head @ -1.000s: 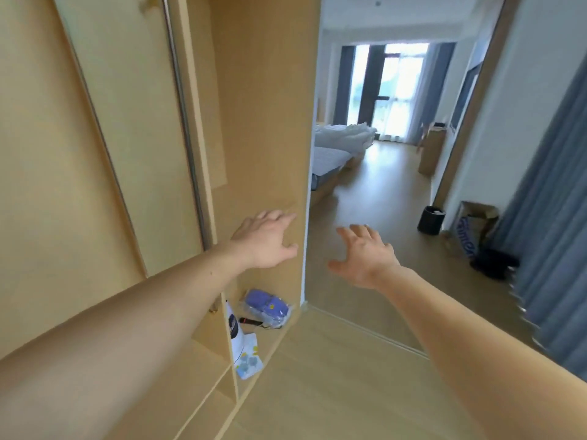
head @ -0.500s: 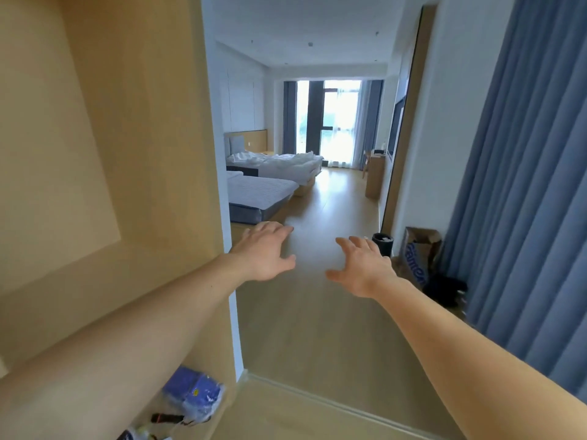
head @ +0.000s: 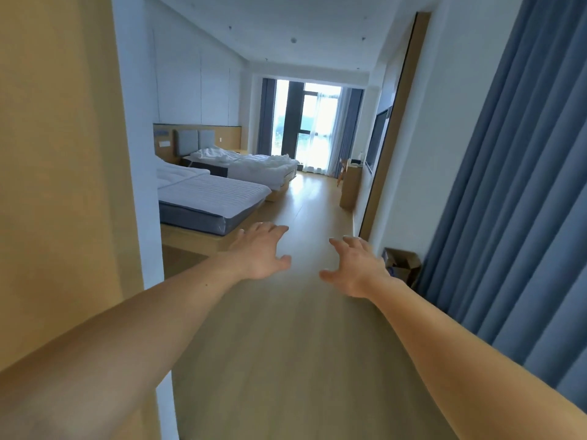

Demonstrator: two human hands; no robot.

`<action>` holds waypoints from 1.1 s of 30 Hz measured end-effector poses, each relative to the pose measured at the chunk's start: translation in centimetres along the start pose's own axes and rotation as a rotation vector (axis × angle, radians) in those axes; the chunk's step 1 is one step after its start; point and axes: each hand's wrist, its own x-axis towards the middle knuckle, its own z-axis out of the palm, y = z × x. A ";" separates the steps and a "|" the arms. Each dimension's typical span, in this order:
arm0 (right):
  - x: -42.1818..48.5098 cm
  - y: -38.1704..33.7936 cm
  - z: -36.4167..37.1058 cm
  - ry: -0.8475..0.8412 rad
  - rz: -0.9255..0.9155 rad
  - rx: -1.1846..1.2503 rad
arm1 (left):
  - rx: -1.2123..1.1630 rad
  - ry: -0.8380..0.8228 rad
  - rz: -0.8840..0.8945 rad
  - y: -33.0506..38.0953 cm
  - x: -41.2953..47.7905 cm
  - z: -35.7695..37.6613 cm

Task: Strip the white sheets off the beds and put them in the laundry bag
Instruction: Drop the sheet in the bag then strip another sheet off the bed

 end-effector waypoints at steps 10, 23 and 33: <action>21.8 1.6 2.1 -0.021 0.022 0.020 | 0.029 -0.046 0.068 -6.4 21.3 4.1; 54.0 7.1 4.0 -0.013 -0.057 0.074 | 0.089 0.017 -0.011 -13.3 50.8 8.0; 77.5 3.3 7.0 -0.032 -0.161 0.051 | 0.101 0.057 -0.117 -25.9 69.8 11.2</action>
